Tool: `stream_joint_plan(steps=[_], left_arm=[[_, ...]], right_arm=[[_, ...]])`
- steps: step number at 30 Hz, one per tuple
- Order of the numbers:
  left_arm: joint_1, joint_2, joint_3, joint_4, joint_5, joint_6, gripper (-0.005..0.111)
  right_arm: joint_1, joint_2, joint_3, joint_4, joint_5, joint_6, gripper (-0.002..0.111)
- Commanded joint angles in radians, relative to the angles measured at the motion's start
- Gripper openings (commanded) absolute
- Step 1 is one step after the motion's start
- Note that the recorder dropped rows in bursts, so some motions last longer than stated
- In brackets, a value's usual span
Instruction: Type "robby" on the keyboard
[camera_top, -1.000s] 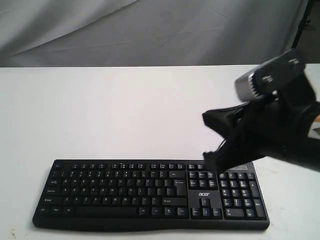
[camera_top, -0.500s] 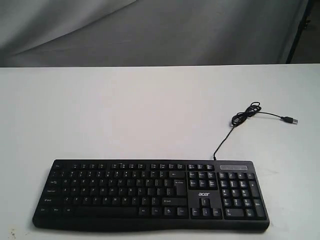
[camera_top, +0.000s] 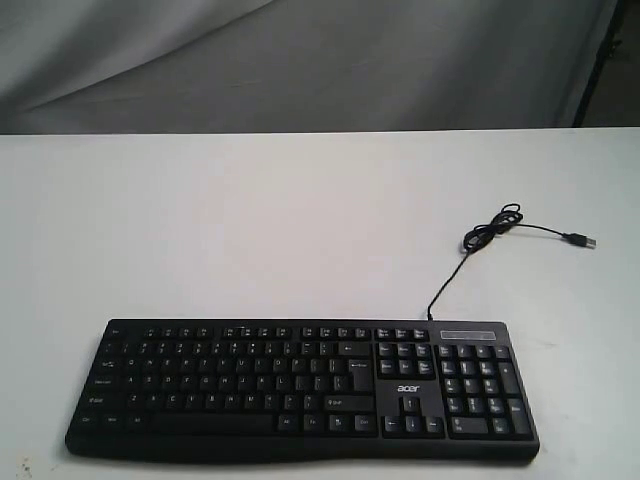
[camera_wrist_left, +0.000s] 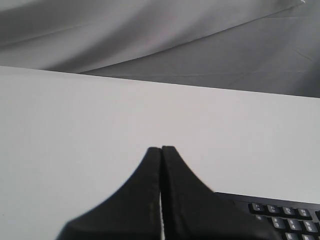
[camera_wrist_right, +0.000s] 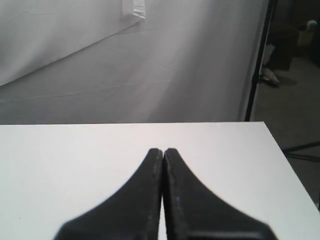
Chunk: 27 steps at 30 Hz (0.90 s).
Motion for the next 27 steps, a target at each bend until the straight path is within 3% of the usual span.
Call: stream_joint_plan(steps=[1, 13, 27], left_arm=[[-0.003, -0.004, 0.005, -0.009, -0.002, -0.004, 0.0], [-0.003, -0.004, 0.005, -0.009, -0.002, -0.004, 0.0], [-0.003, -0.004, 0.005, -0.009, -0.002, -0.004, 0.0]], right_arm=[[-0.008, -0.017, 0.091, -0.186, -0.081, 0.209, 0.0], [0.011, -0.225, 0.39, -0.255, -0.206, 0.342, 0.0], [0.011, -0.434, 0.523, -0.315, -0.196, 0.342, 0.0]])
